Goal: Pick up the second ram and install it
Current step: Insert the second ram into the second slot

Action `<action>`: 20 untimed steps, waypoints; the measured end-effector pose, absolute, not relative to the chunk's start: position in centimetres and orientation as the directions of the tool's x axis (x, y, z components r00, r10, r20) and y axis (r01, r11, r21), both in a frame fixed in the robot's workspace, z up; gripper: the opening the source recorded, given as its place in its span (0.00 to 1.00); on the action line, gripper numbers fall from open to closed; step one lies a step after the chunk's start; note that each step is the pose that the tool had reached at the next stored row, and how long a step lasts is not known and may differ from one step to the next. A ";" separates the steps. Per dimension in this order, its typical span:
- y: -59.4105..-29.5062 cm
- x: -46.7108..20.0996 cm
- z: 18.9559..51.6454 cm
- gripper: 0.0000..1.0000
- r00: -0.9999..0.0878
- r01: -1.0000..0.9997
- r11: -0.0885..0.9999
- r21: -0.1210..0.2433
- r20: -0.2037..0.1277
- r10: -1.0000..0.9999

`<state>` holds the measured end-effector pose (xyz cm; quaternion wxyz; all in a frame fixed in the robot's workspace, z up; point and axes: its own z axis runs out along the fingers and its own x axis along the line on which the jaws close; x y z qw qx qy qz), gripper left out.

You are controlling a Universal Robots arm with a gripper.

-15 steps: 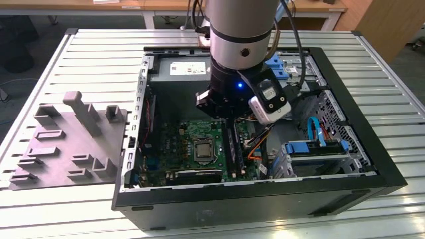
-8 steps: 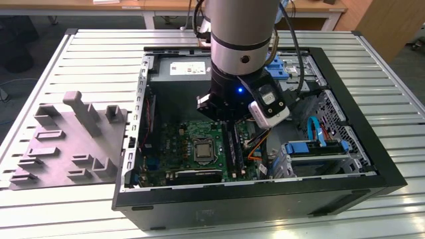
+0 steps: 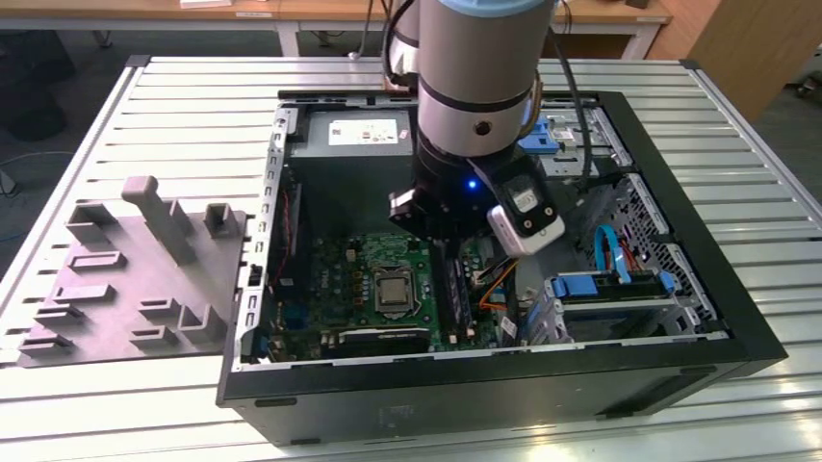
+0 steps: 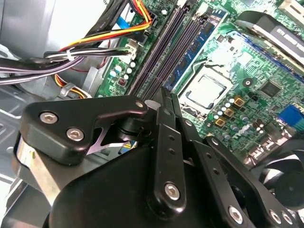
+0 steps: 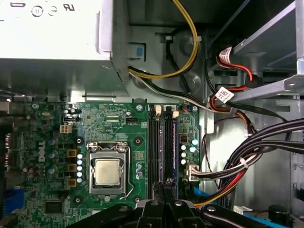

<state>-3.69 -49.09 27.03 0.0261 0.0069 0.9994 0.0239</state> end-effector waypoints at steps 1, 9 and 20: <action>-49.1 -3.7 26.9 0.11 -0.999 0.014 0.999 0.048 -0.052 0.017; -49.0 -3.5 26.2 0.11 -0.998 0.018 0.999 0.048 -0.052 0.020; -49.0 -3.4 25.2 0.11 -0.998 0.018 0.998 0.055 -0.051 0.021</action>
